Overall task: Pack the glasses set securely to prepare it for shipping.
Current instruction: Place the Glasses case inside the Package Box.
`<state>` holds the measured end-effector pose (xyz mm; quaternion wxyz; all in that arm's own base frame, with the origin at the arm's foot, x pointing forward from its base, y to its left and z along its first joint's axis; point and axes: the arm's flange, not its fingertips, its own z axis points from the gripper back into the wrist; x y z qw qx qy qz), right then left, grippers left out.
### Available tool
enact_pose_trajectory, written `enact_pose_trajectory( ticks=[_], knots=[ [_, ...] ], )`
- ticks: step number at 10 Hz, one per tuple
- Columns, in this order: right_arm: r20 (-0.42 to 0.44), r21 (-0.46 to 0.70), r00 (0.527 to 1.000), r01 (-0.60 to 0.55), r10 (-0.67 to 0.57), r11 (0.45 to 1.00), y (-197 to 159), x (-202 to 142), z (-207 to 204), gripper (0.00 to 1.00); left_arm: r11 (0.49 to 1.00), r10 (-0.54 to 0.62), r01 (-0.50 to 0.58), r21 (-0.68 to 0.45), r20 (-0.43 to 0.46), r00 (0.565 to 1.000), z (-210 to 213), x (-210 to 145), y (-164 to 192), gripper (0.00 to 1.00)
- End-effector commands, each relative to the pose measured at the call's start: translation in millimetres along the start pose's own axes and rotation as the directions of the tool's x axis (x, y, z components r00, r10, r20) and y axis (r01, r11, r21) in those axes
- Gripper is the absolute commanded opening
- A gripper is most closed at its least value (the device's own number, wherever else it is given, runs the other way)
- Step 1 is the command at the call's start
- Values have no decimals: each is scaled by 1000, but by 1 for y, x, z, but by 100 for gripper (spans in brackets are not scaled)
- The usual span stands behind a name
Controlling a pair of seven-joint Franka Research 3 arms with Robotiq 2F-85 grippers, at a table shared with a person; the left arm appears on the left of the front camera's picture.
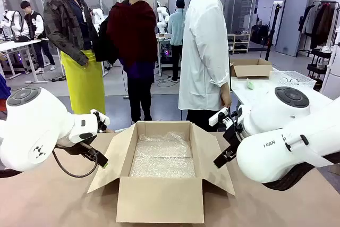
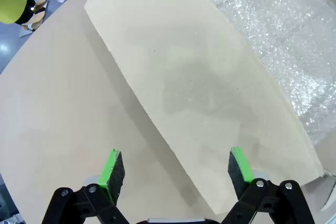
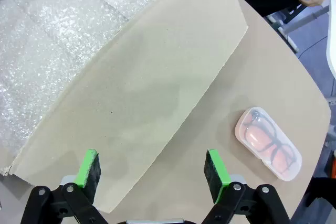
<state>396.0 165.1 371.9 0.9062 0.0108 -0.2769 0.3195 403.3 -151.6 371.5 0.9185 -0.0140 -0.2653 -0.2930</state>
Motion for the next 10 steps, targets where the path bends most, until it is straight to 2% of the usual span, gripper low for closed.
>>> enact_pose_trajectory(
  ticks=[1,9,10],
  knots=[
    [0,0,1000,0,0,1000,0,0,0,100,1000,0,0,0,0,1000,0,0,0,100],
    [0,-1,1000,-1,1,1000,0,0,0,100,1000,-2,2,0,0,1000,0,0,-1,100],
    [-13,-24,1000,-2,1,1000,-9,3,30,100,997,-54,56,-62,29,998,26,6,-1,100]
  ],
)
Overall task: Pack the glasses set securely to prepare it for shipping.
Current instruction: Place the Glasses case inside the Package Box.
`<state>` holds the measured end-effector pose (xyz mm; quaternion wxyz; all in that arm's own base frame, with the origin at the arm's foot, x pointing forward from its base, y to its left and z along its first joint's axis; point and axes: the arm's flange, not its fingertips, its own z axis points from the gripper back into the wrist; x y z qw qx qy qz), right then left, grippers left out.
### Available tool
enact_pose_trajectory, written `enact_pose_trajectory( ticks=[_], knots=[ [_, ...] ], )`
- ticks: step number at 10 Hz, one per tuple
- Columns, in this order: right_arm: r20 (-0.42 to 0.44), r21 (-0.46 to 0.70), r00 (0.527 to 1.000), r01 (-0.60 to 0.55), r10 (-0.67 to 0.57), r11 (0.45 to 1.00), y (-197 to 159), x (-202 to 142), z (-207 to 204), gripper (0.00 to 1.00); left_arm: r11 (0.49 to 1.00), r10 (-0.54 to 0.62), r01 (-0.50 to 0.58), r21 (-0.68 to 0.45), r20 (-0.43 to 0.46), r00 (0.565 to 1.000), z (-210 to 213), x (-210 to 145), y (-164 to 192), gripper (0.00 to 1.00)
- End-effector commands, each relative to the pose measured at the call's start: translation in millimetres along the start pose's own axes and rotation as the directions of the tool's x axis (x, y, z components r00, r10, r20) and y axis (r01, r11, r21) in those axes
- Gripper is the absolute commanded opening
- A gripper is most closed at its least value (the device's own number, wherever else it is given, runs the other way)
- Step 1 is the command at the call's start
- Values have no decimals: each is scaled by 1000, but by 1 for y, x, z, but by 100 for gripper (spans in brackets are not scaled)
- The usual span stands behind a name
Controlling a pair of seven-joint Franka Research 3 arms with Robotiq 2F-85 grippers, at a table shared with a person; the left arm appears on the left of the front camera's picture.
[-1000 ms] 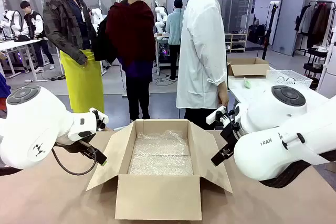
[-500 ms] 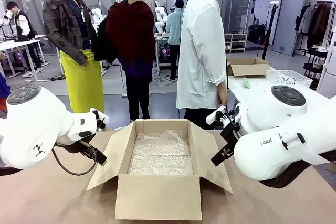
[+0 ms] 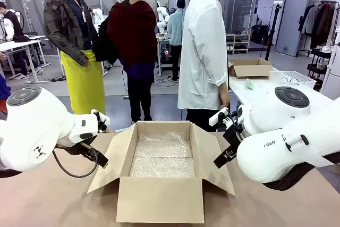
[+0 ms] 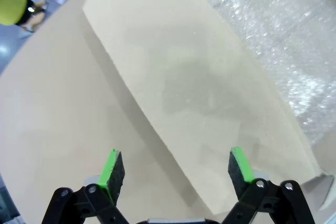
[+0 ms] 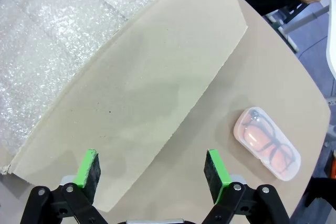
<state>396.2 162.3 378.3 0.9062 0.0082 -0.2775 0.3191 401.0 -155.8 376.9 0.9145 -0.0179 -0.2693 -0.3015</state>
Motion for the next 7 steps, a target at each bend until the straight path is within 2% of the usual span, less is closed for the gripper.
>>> enact_pose_trajectory(
  ticks=[1,3,4,5,6,7],
  knots=[
    [-52,-16,996,-77,76,997,-23,6,56,100,992,-67,68,-107,14,998,55,4,12,100],
    [-125,24,972,-195,197,980,-58,17,93,100,953,-131,134,-271,31,991,118,-9,27,100],
    [-185,53,949,-250,256,967,-76,17,101,100,921,-173,188,-340,73,982,142,-18,25,100],
    [-222,91,923,-302,315,949,-97,14,102,100,904,-205,239,-354,130,970,162,-27,19,100],
    [-205,132,908,-345,366,929,-111,13,99,100,896,-234,283,-341,178,956,177,-34,9,100],
    [-236,167,885,-370,401,914,-121,10,93,100,893,-249,308,-329,208,946,185,-40,4,100]
  ],
)
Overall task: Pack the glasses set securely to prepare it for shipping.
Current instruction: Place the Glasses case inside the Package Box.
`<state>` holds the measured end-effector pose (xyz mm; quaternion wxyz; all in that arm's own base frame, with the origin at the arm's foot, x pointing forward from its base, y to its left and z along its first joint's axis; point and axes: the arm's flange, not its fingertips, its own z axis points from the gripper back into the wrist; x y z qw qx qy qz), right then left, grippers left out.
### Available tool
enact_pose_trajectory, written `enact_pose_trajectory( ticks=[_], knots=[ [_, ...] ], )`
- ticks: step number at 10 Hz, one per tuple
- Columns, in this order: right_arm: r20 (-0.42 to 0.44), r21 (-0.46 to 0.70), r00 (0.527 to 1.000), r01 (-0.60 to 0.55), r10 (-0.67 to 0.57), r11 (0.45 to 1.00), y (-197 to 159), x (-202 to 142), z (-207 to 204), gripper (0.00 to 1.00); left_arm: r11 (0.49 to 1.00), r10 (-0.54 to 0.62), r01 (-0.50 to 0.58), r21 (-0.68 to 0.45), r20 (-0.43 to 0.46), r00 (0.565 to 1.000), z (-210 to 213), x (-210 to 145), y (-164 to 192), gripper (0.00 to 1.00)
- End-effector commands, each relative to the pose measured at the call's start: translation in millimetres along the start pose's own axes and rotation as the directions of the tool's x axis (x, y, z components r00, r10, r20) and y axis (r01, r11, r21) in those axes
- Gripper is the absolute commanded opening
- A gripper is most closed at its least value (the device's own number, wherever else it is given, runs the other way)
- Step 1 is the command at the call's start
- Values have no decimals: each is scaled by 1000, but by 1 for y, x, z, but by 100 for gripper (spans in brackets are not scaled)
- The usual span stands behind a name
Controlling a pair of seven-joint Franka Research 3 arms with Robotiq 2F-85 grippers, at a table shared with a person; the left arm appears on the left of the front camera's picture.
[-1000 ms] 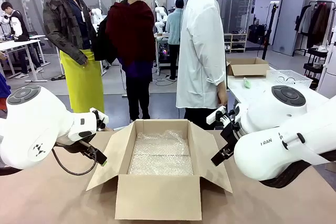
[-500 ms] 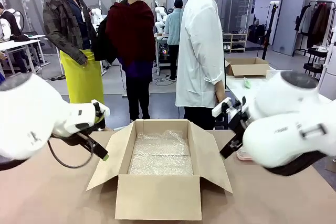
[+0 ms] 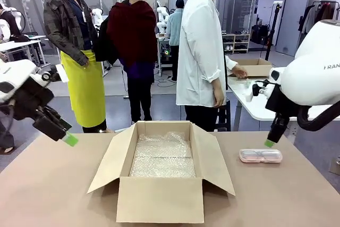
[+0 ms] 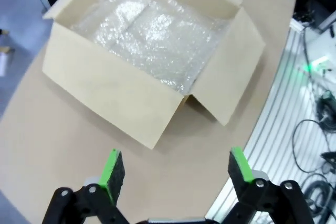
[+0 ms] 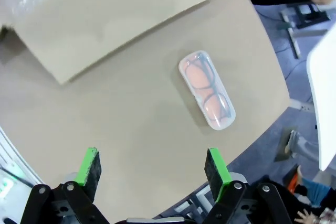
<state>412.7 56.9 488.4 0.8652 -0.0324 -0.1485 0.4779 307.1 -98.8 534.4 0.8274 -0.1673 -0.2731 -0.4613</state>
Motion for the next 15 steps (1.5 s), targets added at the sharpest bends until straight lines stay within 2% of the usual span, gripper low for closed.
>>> enact_pose_trajectory(
  ticks=[1,2,3,6,7,8,9,13,15],
  knots=[
    [-42,29,998,-51,52,998,-18,1,-17,100,1000,-26,25,13,34,999,-3,-24,-19,100],
    [2,-32,1000,29,-29,999,-16,6,-19,100,999,-19,18,35,36,999,-2,-25,-20,100],
    [-21,18,999,-30,30,999,-9,-3,-9,100,1000,-16,16,12,18,1000,10,2,-5,100],
    [-29,9,999,-22,23,1000,-16,-2,-17,100,1000,-16,16,12,18,1000,10,2,-5,100],
    [-77,88,975,-200,207,976,-42,3,-24,100,1000,-16,16,12,18,1000,10,2,-5,100],
    [-86,117,945,-305,316,945,-56,8,-34,100,1000,-16,16,12,18,1000,10,2,-5,100],
    [-117,124,923,-353,367,927,-68,12,-45,100,1000,-16,16,12,18,1000,10,2,-5,100],
    [-119,162,882,-437,457,885,-116,22,-105,100,1000,-16,16,12,18,1000,10,2,-5,100],
    [-98,137,895,-420,435,897,-132,27,-134,100,1000,-16,16,12,18,1000,10,2,-5,100]
  ],
)
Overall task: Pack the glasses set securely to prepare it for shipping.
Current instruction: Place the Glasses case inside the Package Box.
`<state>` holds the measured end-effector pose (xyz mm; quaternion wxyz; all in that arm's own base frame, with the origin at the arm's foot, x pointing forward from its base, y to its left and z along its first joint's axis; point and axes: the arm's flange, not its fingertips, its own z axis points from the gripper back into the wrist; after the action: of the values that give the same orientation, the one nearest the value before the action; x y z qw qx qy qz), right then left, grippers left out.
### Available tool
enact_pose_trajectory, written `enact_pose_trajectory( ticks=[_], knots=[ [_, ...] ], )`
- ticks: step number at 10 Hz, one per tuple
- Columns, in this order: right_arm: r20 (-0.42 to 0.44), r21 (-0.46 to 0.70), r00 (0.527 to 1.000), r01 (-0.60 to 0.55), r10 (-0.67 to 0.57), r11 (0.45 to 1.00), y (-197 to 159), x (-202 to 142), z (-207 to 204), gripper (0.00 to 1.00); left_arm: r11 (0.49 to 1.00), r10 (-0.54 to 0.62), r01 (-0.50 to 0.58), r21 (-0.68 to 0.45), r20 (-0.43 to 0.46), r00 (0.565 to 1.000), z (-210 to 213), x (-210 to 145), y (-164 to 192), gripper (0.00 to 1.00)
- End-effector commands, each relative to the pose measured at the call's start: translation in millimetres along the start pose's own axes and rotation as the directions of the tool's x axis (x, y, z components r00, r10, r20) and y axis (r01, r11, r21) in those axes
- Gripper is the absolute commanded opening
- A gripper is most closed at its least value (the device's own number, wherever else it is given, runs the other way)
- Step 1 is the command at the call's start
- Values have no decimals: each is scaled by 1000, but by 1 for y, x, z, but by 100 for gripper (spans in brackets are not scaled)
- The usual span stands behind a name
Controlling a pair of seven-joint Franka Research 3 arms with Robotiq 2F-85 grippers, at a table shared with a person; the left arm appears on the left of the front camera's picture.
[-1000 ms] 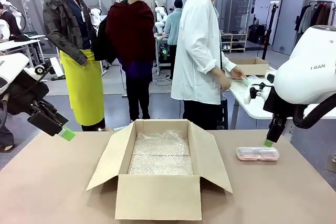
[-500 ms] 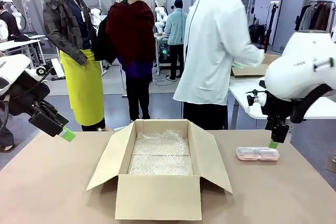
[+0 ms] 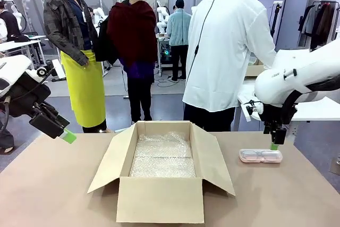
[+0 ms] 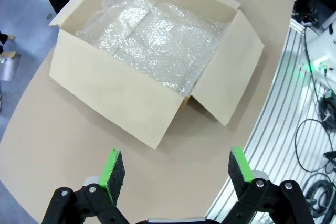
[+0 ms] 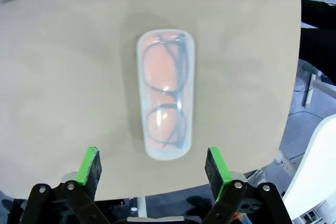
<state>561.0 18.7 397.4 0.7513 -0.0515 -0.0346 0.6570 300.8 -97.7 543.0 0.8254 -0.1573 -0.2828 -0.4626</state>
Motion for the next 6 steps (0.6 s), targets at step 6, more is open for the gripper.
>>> enact_pose_trajectory(
  ticks=[6],
  knots=[
    [122,37,992,-29,24,999,-35,3,-68,100,1000,-3,3,-13,11,1000,1,0,0,100]
  ],
)
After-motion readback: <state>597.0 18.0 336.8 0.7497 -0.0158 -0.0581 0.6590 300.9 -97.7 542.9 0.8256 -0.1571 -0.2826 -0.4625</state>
